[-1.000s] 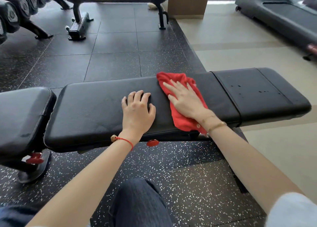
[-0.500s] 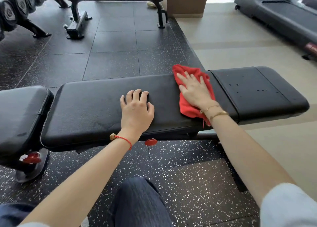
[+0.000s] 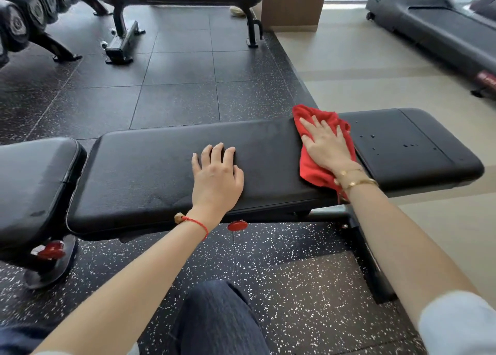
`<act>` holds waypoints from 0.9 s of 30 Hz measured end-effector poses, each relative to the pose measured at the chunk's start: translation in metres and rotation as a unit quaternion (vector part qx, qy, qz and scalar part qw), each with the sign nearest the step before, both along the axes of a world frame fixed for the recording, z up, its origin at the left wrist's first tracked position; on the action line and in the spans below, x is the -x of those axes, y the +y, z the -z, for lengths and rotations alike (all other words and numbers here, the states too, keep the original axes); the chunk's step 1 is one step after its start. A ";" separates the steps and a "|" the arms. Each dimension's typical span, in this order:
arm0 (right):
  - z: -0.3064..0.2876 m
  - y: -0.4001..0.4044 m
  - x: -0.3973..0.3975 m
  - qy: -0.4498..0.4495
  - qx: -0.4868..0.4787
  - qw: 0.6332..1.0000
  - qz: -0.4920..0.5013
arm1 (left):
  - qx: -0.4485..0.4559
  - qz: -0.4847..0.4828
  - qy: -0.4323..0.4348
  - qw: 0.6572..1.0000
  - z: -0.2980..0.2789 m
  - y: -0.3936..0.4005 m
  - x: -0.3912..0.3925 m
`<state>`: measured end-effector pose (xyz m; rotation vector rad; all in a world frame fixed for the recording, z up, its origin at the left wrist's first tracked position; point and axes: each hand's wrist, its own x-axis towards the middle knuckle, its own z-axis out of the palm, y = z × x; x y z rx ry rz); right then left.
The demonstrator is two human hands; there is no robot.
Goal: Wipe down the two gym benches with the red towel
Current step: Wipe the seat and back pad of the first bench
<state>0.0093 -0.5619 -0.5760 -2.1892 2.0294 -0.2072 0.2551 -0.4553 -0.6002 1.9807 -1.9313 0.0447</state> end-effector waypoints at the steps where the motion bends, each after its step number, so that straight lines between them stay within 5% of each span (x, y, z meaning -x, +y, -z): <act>1: 0.000 -0.005 -0.010 0.004 -0.001 1.000 0.002 | 0.000 -0.003 -0.001 1.000 -0.001 0.000 0.001; 10: 0.007 0.084 -0.031 -0.030 0.053 0.988 -0.142 | 0.006 0.006 0.025 1.000 -0.002 0.001 -0.004; 18: 0.001 0.045 0.029 -0.020 0.014 1.000 -0.003 | -0.001 0.009 0.017 1.000 -0.001 0.003 -0.002; 22: -0.001 0.011 -0.014 0.006 -0.004 1.000 0.005 | 0.003 0.007 0.034 0.999 -0.003 0.003 -0.001; 27: 0.001 0.050 -0.088 0.000 0.025 0.991 -0.129 | 0.047 -0.022 0.121 0.991 -0.010 0.007 -0.007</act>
